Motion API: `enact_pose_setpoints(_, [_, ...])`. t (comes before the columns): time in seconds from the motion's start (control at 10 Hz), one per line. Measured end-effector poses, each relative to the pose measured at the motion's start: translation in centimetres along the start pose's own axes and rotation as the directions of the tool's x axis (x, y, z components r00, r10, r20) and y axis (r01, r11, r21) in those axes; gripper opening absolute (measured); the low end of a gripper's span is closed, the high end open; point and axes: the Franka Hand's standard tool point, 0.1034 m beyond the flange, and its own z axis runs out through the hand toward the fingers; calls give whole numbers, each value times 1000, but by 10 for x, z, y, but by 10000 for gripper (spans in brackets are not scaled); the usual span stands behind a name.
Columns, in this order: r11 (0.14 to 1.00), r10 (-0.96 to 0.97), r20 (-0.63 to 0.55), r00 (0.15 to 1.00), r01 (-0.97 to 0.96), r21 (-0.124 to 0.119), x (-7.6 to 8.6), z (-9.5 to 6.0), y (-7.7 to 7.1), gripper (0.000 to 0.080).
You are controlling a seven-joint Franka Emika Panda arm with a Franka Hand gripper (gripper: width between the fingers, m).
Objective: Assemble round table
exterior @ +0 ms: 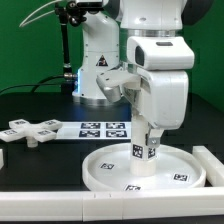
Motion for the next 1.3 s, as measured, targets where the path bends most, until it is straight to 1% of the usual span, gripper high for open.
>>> enact_pose_setpoints(0.2, [1000, 4, 0, 1000, -4, 0, -1, 0, 0, 401])
enact_pose_setpoints(0.7, [999, 48, 0, 999, -48, 0, -2, 0, 0, 404])
enact_pose_setpoints(0.9, [967, 255, 2, 967, -255, 18, -3, 0, -3, 404])
enact_pose_setpoints(1.2, [891, 453, 5, 891, -453, 18, -4, 0, -3, 407])
enact_pose_setpoints(1.3, [853, 522, 7, 853, -522, 18, -3, 0, -3, 407])
